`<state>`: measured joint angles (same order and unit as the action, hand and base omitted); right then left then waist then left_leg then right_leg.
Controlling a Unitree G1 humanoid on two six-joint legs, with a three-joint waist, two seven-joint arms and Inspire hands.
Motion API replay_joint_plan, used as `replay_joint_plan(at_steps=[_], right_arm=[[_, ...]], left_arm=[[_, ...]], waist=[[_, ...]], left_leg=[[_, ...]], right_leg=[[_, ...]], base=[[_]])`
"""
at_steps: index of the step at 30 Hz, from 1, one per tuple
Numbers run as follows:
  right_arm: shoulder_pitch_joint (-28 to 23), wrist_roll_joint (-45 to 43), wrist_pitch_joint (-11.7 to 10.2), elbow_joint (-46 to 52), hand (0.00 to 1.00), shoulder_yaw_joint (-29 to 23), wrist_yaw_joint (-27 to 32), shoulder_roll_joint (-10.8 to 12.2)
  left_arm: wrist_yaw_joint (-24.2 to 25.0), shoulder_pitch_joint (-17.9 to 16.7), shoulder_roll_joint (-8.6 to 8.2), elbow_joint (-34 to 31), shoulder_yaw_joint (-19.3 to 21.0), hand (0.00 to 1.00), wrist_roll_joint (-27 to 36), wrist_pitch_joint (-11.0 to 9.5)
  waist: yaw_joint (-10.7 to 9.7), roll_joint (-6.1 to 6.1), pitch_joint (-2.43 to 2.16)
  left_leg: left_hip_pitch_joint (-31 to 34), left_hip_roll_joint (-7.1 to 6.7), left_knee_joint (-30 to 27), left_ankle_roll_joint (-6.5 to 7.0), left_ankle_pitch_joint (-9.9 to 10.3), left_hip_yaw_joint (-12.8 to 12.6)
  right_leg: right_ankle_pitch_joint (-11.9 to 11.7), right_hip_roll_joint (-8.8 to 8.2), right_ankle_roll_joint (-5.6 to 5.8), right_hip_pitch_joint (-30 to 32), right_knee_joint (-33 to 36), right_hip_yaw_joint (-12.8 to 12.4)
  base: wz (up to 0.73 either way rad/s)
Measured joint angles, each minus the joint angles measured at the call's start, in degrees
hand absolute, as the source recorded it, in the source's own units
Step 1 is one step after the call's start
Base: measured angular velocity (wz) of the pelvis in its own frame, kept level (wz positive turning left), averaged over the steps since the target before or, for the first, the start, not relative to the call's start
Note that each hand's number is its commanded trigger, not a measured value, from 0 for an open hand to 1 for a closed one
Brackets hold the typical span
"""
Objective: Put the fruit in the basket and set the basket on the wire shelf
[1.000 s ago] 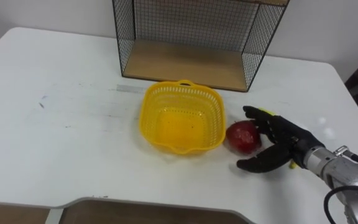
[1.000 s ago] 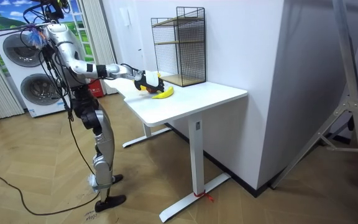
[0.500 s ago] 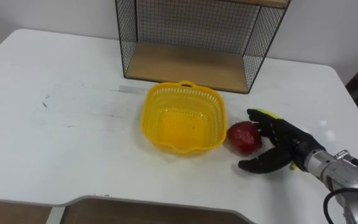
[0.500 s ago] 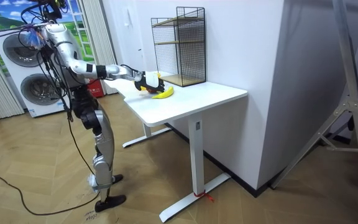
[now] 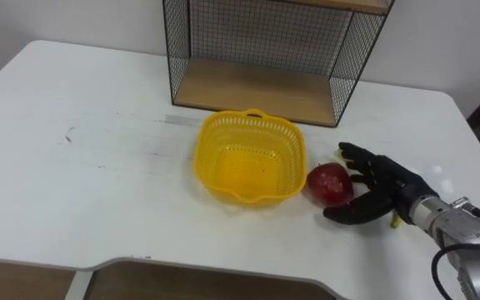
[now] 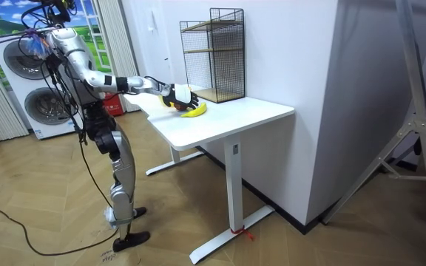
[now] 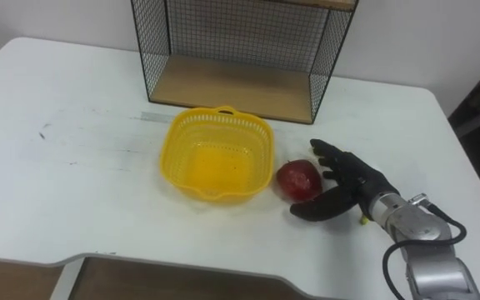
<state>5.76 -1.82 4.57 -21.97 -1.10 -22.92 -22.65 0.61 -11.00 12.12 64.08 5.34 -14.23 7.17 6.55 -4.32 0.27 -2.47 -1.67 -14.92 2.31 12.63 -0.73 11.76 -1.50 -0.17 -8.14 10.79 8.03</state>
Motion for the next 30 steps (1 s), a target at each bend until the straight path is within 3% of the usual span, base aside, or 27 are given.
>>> replay_joint_plan(at_steps=[15, 20, 30], right_arm=[[0.05, 0.04, 0.05, -0.02, 0.00, 0.00, 1.01, 1.26], [2.39, -0.22, 0.09, -2.46, 0.00, 0.19, 1.56, 1.26], [3.08, -0.93, 0.49, -2.16, 0.00, 4.34, 2.68, 1.01]], left_arm=[[-0.14, -0.06, -0.02, -0.01, -0.05, 0.00, -0.04, -0.02], [-0.16, -0.07, -0.03, -0.01, -0.07, 0.00, -0.04, 0.03], [-0.16, 0.43, -0.11, -0.06, -1.66, 0.00, 0.01, 1.44]], waist=[[0.15, 0.14, 0.22], [0.15, 0.17, 0.26], [0.18, -0.10, 0.25]], left_leg=[[0.04, 0.01, 0.00, 0.00, 0.02, -0.18], [0.74, 0.08, -0.56, -0.06, 0.12, -0.11], [1.84, 0.17, -1.84, -0.02, 0.28, 0.01]], right_leg=[[-0.01, 0.02, 0.00, 0.02, -0.02, -0.04], [-0.22, 0.11, -0.04, 0.50, -0.02, -0.05], [-0.41, 0.22, -0.03, 1.30, -0.23, 0.04]], base=[[0.00], [0.00], [0.01]])
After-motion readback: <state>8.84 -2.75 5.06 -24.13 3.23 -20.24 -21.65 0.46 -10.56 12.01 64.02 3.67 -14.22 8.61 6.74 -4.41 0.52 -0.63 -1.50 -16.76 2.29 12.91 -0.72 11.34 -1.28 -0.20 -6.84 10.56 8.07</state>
